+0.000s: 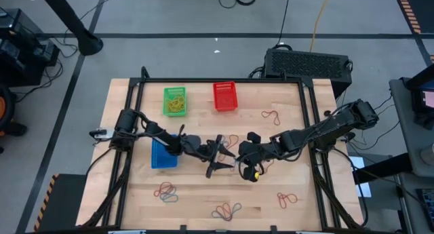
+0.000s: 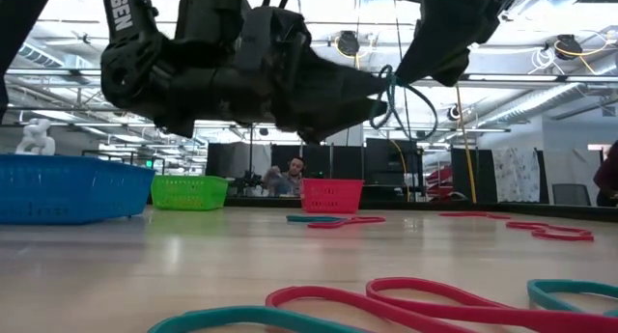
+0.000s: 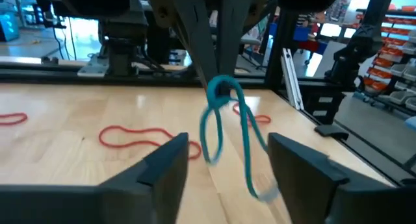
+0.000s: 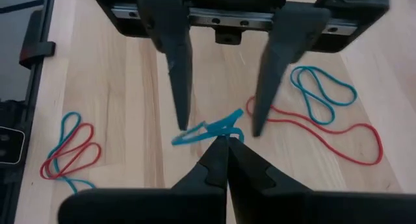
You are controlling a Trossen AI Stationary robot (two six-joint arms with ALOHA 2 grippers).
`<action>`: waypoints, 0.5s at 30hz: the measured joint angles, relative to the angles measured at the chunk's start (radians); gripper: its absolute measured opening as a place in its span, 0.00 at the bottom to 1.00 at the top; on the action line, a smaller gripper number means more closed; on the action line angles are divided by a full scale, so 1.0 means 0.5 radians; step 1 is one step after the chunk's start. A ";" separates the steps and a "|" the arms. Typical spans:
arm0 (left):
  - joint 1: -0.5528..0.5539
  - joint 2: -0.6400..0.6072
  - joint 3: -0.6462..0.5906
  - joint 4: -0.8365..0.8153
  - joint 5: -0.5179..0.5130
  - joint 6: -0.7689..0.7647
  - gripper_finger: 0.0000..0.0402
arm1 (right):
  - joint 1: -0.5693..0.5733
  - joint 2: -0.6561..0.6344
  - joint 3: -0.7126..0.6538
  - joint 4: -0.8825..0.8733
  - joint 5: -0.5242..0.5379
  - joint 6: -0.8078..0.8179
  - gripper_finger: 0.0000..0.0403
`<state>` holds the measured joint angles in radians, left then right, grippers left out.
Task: Sort rubber bands into baskets
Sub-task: Put the blue rubber band into the blue bin
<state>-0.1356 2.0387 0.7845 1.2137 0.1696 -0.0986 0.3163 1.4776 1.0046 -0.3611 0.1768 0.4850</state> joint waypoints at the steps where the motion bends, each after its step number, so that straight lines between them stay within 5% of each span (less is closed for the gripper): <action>1: -0.005 0.001 0.017 0.000 -0.004 0.001 0.58 | 0.000 0.000 0.000 0.008 0.000 0.000 0.00; 7: -0.029 0.001 0.153 -0.148 -0.036 0.004 0.70 | 0.000 0.000 0.001 0.108 0.000 -0.030 0.00; 15: -0.048 0.001 0.226 -0.288 -0.041 0.021 0.68 | 0.000 0.000 0.001 0.092 0.001 -0.021 0.00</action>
<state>-0.1596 2.0392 0.8974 1.0695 0.1493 -0.0883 0.3161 1.4776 1.0050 -0.3149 0.1772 0.4744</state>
